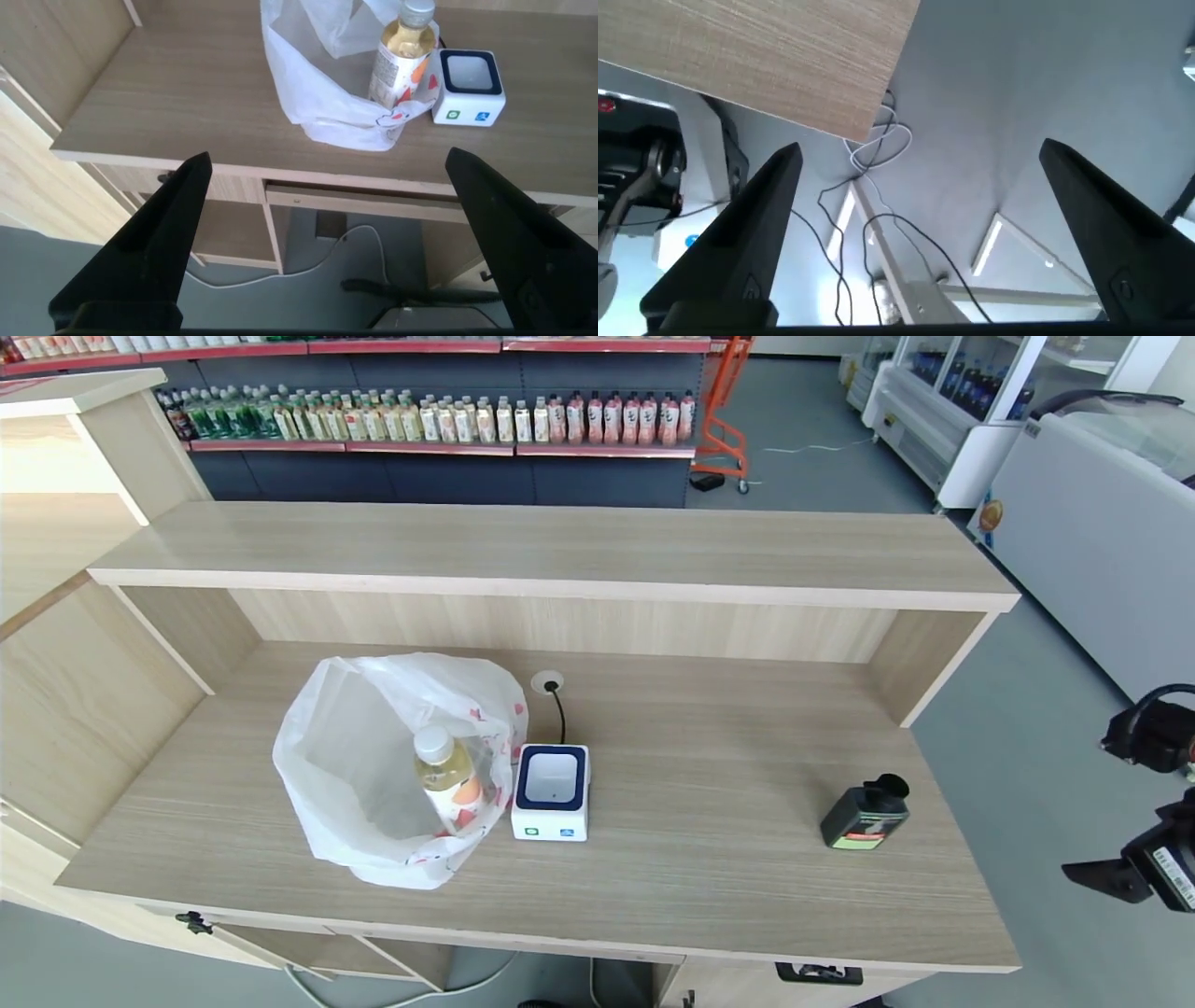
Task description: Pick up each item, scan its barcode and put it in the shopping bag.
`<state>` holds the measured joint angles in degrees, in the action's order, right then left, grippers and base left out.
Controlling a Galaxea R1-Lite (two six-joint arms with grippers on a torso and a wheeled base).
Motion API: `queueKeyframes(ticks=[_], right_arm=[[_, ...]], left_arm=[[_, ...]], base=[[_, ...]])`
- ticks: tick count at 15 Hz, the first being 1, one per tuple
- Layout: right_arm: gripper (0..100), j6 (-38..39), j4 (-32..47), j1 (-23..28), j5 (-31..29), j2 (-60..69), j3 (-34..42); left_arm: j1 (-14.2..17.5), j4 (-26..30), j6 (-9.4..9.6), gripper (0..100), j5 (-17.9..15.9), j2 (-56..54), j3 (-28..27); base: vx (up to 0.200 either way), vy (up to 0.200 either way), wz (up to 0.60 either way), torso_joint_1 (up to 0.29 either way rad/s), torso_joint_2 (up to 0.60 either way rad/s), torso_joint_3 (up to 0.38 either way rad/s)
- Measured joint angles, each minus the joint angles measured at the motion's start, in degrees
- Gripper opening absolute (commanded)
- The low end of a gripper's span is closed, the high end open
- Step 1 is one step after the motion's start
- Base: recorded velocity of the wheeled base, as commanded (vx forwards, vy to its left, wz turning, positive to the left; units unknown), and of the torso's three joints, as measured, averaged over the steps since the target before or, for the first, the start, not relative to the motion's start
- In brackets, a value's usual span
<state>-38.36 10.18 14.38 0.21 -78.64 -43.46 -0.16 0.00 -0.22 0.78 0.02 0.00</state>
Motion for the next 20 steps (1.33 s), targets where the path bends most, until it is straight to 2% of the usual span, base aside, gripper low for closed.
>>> queueKeyframes(ticks=[2,3,5,8,12,19,20], right_arm=[[100,-6.94,-0.66,0.68,1.38,-6.25,-1.33],[100,-9.94,-1.38,0.61,4.58,-8.75,-1.66],[100,-12.11,-2.71,-1.11,9.31,-12.98,-2.35],[100,-12.52,-8.81,-5.81,14.43,-18.76,-3.39],[100,-12.59,-11.96,-9.55,15.80,-25.69,-6.67],[100,-14.63,-14.96,-12.52,17.69,-32.27,-10.53],[0,-14.74,-15.21,-12.65,17.74,-32.90,-10.84]], left_arm=[[0.00,0.00,-0.02,100,0.00,0.00,0.00],[-0.02,0.00,-0.02,100,0.00,0.00,0.00],[-0.05,0.00,-0.02,100,-0.02,0.00,0.00],[-0.02,0.00,0.00,100,-0.02,0.00,0.00],[-0.02,0.00,-0.02,100,0.00,0.00,0.00],[0.00,0.00,-0.02,100,-0.02,0.00,0.00],[0.00,0.00,0.00,100,-0.02,0.00,0.00]], base=[[0.000,0.000,0.00,0.000,0.00,0.000],[0.000,0.000,0.00,0.000,0.00,0.000],[0.000,0.000,0.00,0.000,0.00,0.000],[0.000,0.000,0.00,0.000,0.00,0.000],[0.000,0.000,0.00,0.000,0.00,0.000],[0.000,0.000,0.00,0.000,0.00,0.000],[0.000,0.000,0.00,0.000,0.00,0.000]])
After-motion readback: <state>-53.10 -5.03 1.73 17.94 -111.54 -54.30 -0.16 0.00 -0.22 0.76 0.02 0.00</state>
